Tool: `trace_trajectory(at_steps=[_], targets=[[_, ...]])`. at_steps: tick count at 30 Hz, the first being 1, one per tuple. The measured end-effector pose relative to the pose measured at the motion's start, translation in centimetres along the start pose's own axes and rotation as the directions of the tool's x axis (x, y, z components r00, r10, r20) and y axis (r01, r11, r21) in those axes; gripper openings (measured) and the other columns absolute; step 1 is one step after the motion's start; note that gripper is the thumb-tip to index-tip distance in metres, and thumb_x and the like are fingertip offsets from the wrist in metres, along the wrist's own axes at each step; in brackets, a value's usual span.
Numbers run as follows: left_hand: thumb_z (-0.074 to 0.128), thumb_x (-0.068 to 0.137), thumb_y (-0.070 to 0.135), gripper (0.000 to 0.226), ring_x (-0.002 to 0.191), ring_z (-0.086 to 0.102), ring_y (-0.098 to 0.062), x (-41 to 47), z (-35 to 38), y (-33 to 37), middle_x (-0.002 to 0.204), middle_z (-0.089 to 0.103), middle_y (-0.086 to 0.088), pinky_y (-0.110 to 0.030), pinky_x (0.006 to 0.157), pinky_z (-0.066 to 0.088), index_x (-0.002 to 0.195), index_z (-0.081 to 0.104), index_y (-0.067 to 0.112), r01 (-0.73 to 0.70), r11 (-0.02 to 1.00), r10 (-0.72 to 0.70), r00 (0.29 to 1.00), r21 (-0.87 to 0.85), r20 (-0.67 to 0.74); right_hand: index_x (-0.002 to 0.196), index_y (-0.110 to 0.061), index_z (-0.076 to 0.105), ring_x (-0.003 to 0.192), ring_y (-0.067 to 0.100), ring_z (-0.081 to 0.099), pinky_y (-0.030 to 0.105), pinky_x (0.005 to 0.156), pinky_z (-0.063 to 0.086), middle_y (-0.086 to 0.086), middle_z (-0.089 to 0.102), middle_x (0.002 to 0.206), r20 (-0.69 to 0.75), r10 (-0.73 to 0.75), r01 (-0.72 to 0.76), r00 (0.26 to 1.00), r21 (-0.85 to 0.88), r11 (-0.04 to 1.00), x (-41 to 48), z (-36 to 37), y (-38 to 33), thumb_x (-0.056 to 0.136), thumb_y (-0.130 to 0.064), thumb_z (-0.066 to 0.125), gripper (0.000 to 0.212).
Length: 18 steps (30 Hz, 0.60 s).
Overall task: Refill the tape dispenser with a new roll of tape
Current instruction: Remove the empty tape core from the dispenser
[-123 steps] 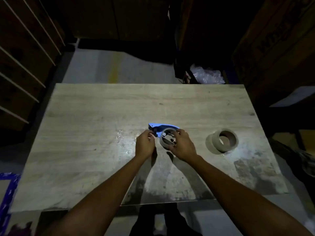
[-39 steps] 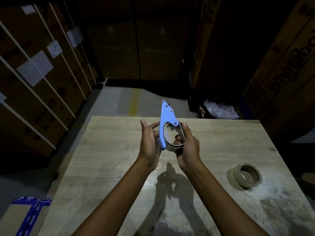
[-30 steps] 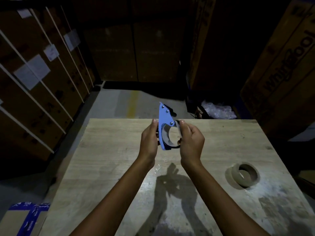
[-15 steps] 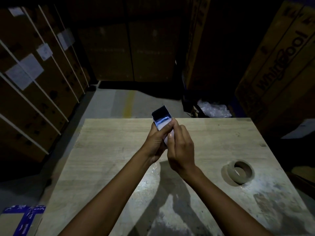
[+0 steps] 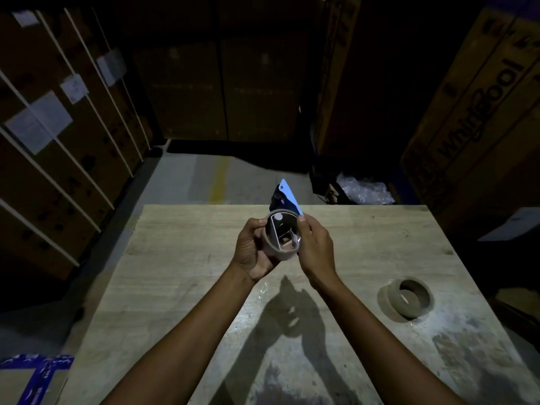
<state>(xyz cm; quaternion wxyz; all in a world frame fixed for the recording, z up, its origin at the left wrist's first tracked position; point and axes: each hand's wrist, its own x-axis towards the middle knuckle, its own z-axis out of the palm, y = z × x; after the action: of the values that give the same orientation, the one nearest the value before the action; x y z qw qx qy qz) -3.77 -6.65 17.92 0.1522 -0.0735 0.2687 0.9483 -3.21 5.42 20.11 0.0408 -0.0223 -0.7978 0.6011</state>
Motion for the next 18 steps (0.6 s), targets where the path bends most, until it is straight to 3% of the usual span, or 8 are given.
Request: trace_trajectory(at_steps=[4, 9, 12, 15, 18], targets=[[0.059, 0.068, 0.027, 0.043, 0.093, 0.063, -0.026, 0.4, -0.8, 0.1, 0.093, 0.071, -0.011, -0.039, 0.09, 0.047, 0.101, 0.07, 0.003, 0.005, 0.999, -0.008, 0.998, -0.045, -0.057, 0.116, -0.025, 0.067, 0.093, 0.009, 0.065, 0.032, 0.08, 0.052, -0.006, 0.071, 0.1, -0.043, -0.096, 0.093, 0.995, -0.064, 0.994, -0.9, 0.9, 0.1, 0.101, -0.037, 0.036, 0.036], [0.07, 0.062, 0.029, 0.051, 0.091, 0.05, -0.022, 0.6, -1.5, 0.5, 0.103, 0.056, -0.008, -0.037, 0.082, 0.038, 0.107, 0.071, 0.005, 0.039, 0.996, -0.035, 0.998, 0.077, -0.053, 0.13, -0.023, 0.061, 0.096, 0.004, 0.061, 0.012, 0.08, 0.045, -0.004, 0.067, 0.109, -0.112, -0.212, 0.199, 0.971, -0.116, 0.973, -1.7, 1.3, 0.1, 0.104, -0.024, 0.041, 0.032], [0.065, 0.075, 0.028, 0.043, 0.089, 0.048, -0.022, 0.5, -1.1, 0.7, 0.104, 0.051, -0.007, -0.036, 0.082, 0.039, 0.111, 0.071, 0.006, 0.033, 0.983, -0.024, 0.998, 0.181, -0.056, 0.136, -0.017, 0.056, 0.103, 0.004, 0.055, -0.002, 0.082, 0.036, 0.001, 0.059, 0.121, -0.143, -0.263, 0.238, 0.954, -0.171, 0.956, -1.6, 1.4, 0.2, 0.104, -0.022, 0.041, 0.036], [0.066, 0.088, 0.029, 0.042, 0.099, 0.051, -0.034, 0.4, -0.8, 0.9, 0.113, 0.057, -0.018, -0.041, 0.085, 0.044, 0.118, 0.066, 0.0, -0.013, 0.924, 0.051, 0.995, 0.382, -0.088, 0.137, -0.014, 0.055, 0.104, 0.006, 0.054, -0.002, 0.082, 0.035, 0.004, 0.055, 0.124, -0.154, -0.296, 0.263, 0.943, -0.202, 0.943, -1.3, 1.2, 0.2, 0.104, -0.022, 0.041, 0.037], [0.063, 0.095, 0.022, 0.042, 0.104, 0.052, -0.038, 0.2, -0.3, 0.8, 0.119, 0.057, -0.024, -0.041, 0.083, 0.052, 0.127, 0.06, -0.005, -0.042, 0.877, 0.092, 0.992, 0.478, -0.081, 0.137, -0.017, 0.055, 0.106, 0.009, 0.057, 0.001, 0.081, 0.039, 0.003, 0.054, 0.125, -0.15, -0.3, 0.267, 0.942, -0.207, 0.941, -1.0, 1.0, 0.6, 0.104, -0.023, 0.041, 0.036]])
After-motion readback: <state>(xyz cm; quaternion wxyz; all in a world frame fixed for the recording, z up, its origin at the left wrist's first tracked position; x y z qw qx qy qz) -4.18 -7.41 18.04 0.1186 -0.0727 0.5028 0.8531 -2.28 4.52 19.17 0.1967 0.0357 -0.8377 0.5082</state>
